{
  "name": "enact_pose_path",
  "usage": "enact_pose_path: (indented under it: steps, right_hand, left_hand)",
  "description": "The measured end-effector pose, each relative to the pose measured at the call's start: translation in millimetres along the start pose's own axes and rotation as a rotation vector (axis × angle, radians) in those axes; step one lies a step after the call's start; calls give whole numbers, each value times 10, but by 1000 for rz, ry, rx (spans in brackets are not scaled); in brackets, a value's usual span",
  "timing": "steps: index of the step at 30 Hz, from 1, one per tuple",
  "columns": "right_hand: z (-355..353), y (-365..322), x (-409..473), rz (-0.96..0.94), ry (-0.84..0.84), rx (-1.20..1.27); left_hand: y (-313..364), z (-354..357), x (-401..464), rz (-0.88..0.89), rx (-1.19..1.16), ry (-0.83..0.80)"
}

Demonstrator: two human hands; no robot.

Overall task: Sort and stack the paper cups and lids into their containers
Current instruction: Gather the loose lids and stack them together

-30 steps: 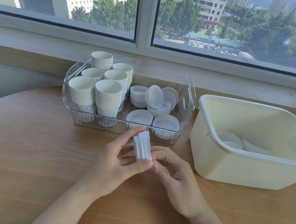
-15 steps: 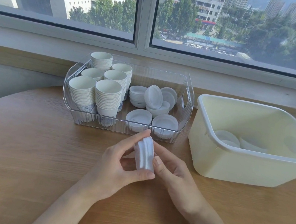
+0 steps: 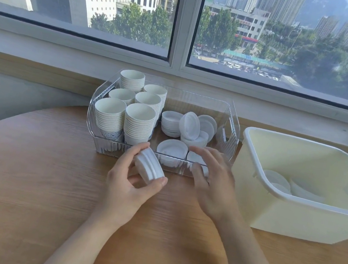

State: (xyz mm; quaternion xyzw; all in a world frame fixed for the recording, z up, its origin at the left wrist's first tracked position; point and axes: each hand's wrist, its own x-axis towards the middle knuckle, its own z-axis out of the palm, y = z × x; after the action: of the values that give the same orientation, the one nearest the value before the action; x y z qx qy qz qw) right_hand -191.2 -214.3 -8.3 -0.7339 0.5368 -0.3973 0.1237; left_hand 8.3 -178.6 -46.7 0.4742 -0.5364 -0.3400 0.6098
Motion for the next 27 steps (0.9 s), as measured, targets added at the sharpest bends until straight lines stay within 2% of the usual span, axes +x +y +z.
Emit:
enact_pose_path:
  steps: [6,11,15,20,24,27]
  right_hand:
    - [138,-135,253,22,-350,-476]
    - [186,-130,283,9,-304,-516]
    - [144,-84,225,60,-147,-177]
    - [32,-203,-59,93,203,225]
    - [41,-233,-386,201,161,530]
    - [88,-185,-530,218,69,621]
  left_hand:
    - [-57,7,31,-4,21,-13]
    - [-53,12,34,-10,0,-15]
    - [-16,17,25,-3,-18,-20]
    - [62,11,-4,-17,-53,-50]
    - [120,41,-36,-49,-122,-130]
    - [154,47,-49,-64,-183,-192]
